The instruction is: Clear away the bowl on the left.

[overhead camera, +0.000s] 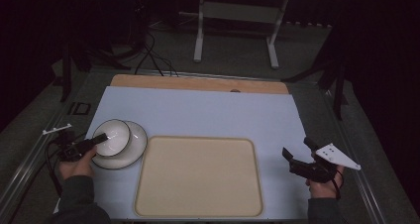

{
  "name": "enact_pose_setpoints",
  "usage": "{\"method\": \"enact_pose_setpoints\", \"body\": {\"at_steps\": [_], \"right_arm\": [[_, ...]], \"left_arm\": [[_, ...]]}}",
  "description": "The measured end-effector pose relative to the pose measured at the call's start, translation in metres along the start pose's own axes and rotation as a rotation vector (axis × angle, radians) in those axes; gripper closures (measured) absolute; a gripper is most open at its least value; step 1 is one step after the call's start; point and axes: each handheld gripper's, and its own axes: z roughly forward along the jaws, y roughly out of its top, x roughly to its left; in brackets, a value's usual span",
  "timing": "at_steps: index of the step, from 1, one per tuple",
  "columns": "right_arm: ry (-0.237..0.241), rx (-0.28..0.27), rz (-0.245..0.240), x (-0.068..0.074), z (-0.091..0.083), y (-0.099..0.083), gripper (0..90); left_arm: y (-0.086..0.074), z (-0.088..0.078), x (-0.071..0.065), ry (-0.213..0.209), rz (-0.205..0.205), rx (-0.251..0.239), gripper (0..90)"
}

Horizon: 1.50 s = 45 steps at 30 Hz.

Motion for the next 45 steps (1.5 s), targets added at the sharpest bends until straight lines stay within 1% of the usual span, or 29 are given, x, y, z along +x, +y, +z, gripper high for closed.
{"method": "enact_pose_setpoints", "body": {"at_steps": [3,7,9,12,15,19,22,26,31,35,40,43,45], "right_arm": [[0.0,-0.001,0.001,0.0,0.0,0.0,11.6],[0.0,-0.002,0.002,0.0,0.0,0.0,11.6],[-0.001,-0.002,0.002,0.0,0.0,0.0,11.6],[-0.001,-0.002,0.002,0.0,0.0,0.0,11.6],[-0.001,-0.003,0.001,0.0,0.0,0.0,11.6],[-0.001,-0.003,0.001,0.0,0.0,0.0,11.6],[-0.001,-0.003,0.002,0.0,0.0,0.0,11.6],[0.001,-0.002,0.001,0.0,0.0,0.0,11.6],[0.001,-0.001,0.001,0.0,0.0,0.0,11.6],[0.001,-0.001,0.0,0.0,0.0,0.0,11.6],[0.0,-0.001,0.0,0.0,0.0,0.0,11.6],[0.0,-0.001,0.0,0.0,0.0,0.0,11.6],[0.0,-0.003,0.002,0.0,0.0,0.0,11.6]], "left_arm": [[0.0,-0.001,-0.001,-0.001,0.001,-0.003,78.4],[0.0,-0.005,-0.006,-0.018,0.009,-0.018,78.4],[0.0,-0.005,-0.006,-0.018,0.009,-0.018,78.4],[0.001,-0.007,-0.013,-0.023,0.047,-0.029,78.3],[0.001,-0.008,-0.018,-0.045,0.057,-0.036,78.3],[0.001,-0.01,-0.024,-0.061,0.073,-0.04,78.3],[0.002,-0.013,-0.026,-0.09,0.07,-0.051,78.2],[0.002,-0.014,-0.029,-0.105,0.068,-0.057,78.2],[0.001,-0.014,-0.031,-0.108,0.067,-0.059,78.2],[0.002,-0.015,-0.034,-0.101,0.087,-0.06,78.1],[0.002,-0.017,-0.04,-0.118,0.098,-0.065,78.1],[0.002,-0.017,-0.044,-0.112,0.111,-0.069,78.0],[0.002,-0.017,-0.046,-0.117,0.117,-0.069,78.0]]}}
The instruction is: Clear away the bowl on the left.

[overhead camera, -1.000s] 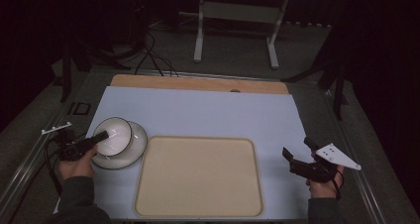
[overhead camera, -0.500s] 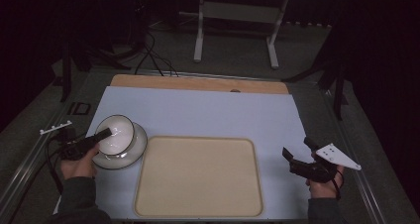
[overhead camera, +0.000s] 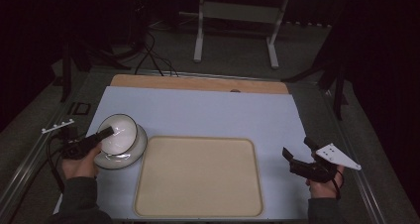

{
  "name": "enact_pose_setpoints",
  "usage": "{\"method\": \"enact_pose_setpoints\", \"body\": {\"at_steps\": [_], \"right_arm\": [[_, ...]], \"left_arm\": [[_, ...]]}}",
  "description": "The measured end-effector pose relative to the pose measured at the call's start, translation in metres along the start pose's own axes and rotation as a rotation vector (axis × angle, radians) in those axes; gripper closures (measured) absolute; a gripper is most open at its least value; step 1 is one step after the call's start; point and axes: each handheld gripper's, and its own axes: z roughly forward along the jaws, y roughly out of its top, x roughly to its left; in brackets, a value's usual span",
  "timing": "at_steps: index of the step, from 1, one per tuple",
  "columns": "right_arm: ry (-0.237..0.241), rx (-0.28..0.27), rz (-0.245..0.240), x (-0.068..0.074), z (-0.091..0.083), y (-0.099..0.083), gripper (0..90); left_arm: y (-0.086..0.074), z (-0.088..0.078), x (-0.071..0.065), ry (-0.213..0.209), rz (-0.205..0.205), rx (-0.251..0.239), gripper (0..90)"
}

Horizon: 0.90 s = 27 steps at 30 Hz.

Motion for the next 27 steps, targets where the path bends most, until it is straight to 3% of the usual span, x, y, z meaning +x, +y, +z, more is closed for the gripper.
{"method": "enact_pose_setpoints", "body": {"at_steps": [27], "right_arm": [[-0.006,-0.006,-0.003,0.0,-0.001,0.0,11.6]], "left_arm": [[-0.002,0.005,-0.02,-0.036,0.036,0.015,77.3]]}}
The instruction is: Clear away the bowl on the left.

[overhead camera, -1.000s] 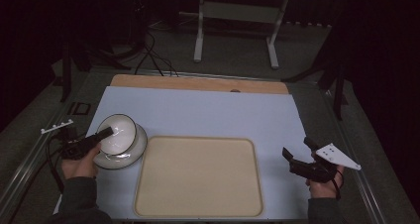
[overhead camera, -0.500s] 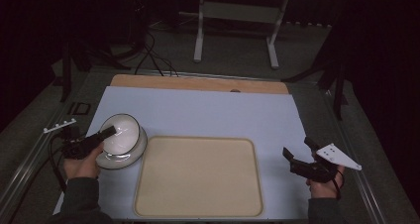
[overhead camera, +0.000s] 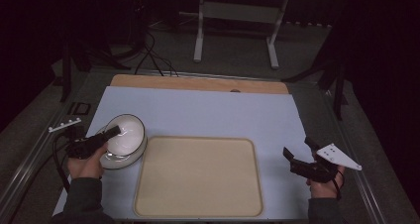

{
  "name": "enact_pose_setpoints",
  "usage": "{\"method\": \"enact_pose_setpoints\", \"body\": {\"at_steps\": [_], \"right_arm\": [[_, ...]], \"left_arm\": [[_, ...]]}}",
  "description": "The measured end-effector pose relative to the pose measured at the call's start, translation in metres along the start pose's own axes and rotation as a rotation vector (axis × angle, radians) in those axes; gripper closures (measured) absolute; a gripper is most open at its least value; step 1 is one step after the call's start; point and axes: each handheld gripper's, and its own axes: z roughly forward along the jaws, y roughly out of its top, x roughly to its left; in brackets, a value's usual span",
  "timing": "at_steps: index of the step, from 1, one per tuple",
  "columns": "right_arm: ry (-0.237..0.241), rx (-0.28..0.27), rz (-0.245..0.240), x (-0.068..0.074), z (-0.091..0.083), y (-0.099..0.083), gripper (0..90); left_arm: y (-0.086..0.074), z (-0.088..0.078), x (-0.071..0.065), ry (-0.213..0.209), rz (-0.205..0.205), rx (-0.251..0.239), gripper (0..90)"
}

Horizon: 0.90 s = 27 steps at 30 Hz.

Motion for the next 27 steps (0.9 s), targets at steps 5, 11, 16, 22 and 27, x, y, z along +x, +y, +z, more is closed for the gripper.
{"method": "enact_pose_setpoints", "body": {"at_steps": [5,11,16,22,27], "right_arm": [[0.0,-0.002,-0.001,0.0,0.0,0.0,11.6],[-0.001,-0.001,0.0,0.0,0.0,0.0,11.6],[-0.002,0.0,-0.001,-0.001,0.0,0.0,11.6],[-0.004,0.001,-0.001,-0.001,0.0,0.0,11.6],[-0.003,0.003,-0.001,-0.001,0.0,0.0,11.6]], "left_arm": [[-0.001,0.003,-0.005,-0.012,0.007,0.007,77.3],[-0.002,0.006,-0.01,-0.024,0.016,0.019,77.3],[-0.003,0.007,-0.014,-0.029,0.023,0.024,77.2],[-0.004,0.01,-0.018,-0.034,0.023,0.032,77.1],[-0.005,0.013,-0.022,-0.06,0.02,0.04,77.2]]}}
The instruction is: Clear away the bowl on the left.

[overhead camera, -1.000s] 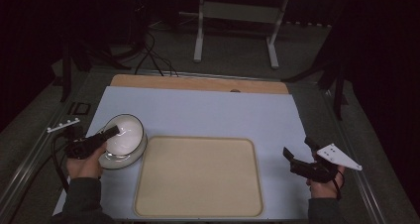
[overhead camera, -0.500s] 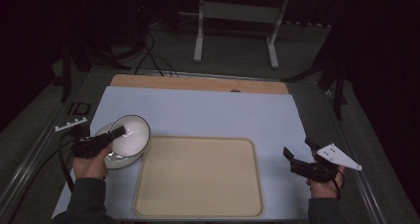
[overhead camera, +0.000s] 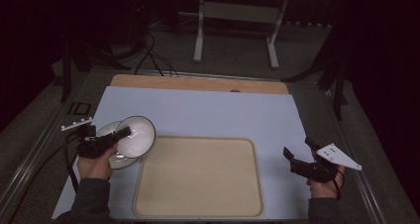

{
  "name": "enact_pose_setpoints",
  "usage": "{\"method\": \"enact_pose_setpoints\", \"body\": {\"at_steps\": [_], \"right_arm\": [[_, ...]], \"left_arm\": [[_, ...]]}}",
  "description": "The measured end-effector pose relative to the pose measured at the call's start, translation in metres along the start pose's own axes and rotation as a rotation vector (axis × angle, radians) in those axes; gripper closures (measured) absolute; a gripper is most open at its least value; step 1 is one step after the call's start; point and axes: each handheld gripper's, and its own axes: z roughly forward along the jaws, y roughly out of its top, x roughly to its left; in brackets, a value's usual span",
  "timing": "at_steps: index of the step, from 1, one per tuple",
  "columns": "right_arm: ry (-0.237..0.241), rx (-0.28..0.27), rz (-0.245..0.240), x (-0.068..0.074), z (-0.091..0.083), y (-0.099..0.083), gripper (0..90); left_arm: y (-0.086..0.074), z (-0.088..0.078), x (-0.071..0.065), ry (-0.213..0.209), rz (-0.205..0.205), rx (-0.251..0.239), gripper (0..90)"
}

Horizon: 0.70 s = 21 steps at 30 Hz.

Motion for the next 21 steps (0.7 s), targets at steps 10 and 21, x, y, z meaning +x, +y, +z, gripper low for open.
{"method": "enact_pose_setpoints", "body": {"at_steps": [10,21], "right_arm": [[0.0,-0.001,0.0,0.0,0.0,0.0,11.6],[0.0,-0.001,-0.001,0.0,0.0,0.0,11.6]], "left_arm": [[-0.003,0.006,-0.009,-0.013,0.022,0.018,77.2],[-0.006,0.013,-0.017,-0.022,0.033,0.034,77.1]]}}
